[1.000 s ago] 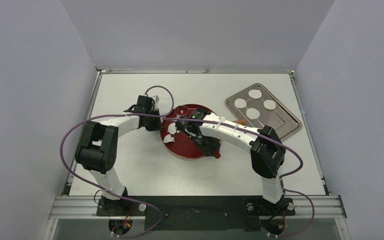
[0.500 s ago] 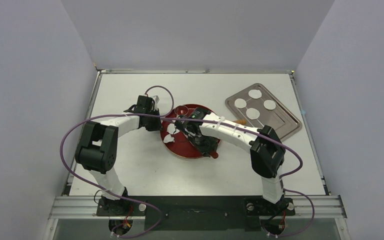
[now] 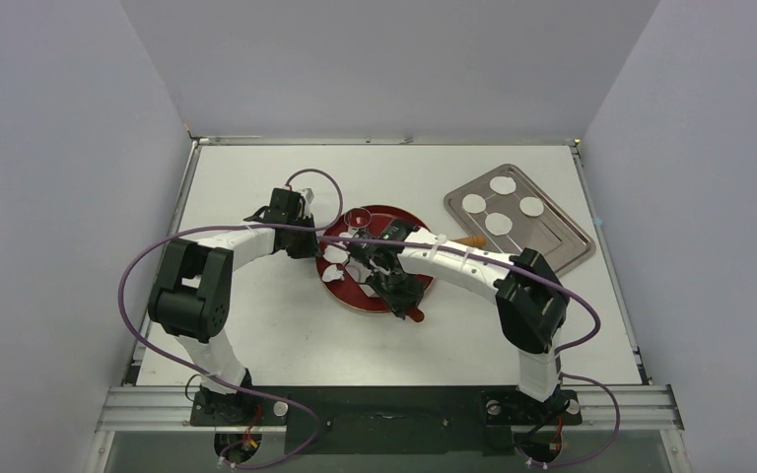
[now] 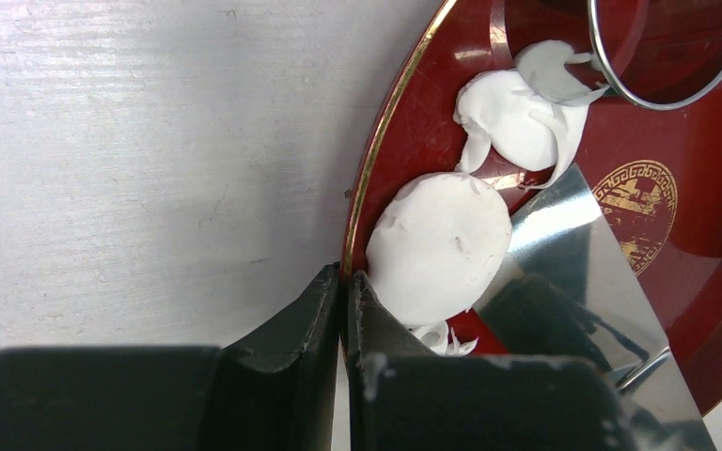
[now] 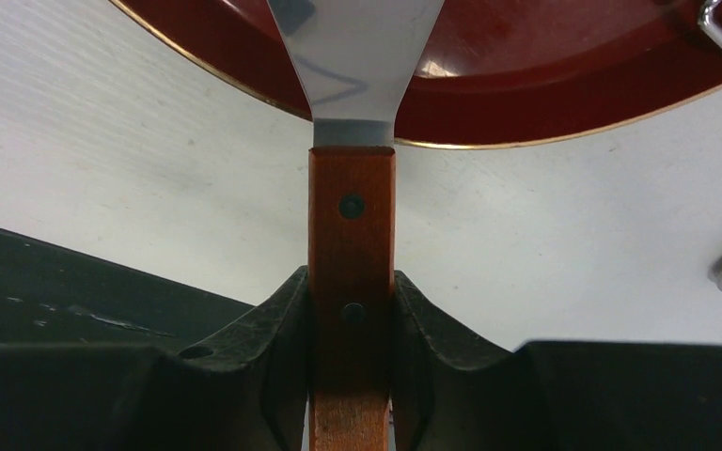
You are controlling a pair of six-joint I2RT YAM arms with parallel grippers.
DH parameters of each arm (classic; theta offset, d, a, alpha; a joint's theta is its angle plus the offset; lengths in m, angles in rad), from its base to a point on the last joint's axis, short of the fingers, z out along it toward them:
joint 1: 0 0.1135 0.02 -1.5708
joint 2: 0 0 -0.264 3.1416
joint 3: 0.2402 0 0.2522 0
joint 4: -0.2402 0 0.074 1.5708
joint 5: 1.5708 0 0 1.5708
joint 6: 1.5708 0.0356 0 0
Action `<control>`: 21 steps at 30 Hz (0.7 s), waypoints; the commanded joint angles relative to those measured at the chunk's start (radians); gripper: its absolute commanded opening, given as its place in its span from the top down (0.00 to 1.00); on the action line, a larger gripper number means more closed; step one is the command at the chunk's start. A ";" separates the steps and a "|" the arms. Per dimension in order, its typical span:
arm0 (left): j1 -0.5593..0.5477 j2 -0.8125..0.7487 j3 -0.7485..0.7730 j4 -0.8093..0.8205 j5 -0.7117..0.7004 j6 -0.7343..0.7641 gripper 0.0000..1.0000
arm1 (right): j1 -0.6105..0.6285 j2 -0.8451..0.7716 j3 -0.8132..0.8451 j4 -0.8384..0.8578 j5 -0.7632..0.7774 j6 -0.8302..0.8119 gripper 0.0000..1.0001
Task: Roll out the dumpling wrappers from the dough
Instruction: Remove the dumpling wrapper from the work surface.
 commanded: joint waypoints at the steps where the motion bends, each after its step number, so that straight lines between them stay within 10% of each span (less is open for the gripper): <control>1: -0.006 -0.037 0.003 0.039 0.025 0.008 1.00 | -0.012 -0.050 -0.008 0.078 -0.034 0.033 1.00; 21: -0.006 -0.037 -0.001 0.043 0.024 0.009 1.00 | -0.023 0.038 0.108 0.145 -0.049 0.031 1.00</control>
